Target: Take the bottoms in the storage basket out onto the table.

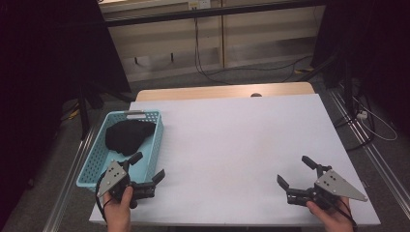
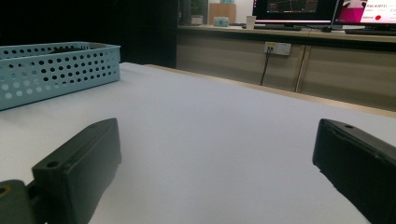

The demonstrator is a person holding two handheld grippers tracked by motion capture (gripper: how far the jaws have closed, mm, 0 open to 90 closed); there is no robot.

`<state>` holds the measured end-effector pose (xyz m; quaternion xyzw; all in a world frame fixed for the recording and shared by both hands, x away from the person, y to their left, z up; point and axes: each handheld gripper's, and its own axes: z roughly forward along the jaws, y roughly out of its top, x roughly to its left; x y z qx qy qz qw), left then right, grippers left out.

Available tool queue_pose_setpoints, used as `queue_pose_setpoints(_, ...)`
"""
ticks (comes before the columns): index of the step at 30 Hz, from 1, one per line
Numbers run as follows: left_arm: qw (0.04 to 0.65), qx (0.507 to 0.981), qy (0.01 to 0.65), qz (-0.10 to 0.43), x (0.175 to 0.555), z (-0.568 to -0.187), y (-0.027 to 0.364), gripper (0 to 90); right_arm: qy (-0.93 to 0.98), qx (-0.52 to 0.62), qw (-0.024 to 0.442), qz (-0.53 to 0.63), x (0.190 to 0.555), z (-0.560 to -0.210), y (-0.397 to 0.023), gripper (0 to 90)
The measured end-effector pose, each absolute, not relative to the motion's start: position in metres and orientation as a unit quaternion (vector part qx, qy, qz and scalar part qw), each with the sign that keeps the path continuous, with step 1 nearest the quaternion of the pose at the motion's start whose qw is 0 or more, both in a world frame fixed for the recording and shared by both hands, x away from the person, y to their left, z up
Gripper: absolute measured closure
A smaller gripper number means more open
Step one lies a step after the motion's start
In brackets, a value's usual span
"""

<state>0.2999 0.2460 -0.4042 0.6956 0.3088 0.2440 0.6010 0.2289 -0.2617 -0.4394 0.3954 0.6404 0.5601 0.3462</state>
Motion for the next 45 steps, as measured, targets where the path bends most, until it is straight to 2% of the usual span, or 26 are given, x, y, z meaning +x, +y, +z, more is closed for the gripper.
queue_pose_setpoints(10, 0.601, 0.707, 0.288, 0.237, 0.291, -0.4, 0.238, 1.2, 0.642, 0.391, 0.335, 0.568, 0.229, -0.437, -0.26, 0.1)
queue_pose_setpoints(15, 0.618, 0.691, 0.294, 0.234, 0.294, -0.389, 0.239, 1.2, 0.641, 0.382, 0.345, 0.569, 0.224, -0.433, -0.261, 0.1)
queue_pose_setpoints(21, 0.626, 0.68, 0.296, 0.241, 0.3, -0.376, 0.242, 1.1, 0.642, 0.396, 0.328, 0.569, 0.227, -0.436, -0.262, 0.2)
queue_pose_setpoints(34, 0.619, 0.688, 0.274, 0.261, 0.326, -0.331, 0.243, 1.2, 0.648, 0.389, 0.322, 0.57, 0.225, -0.436, -0.261, 0.6)
queue_pose_setpoints(45, 0.605, 0.688, 0.299, 0.266, 0.35, -0.323, 0.258, 1.1, 0.649, 0.39, 0.319, 0.571, 0.224, -0.436, -0.261, 0.6)
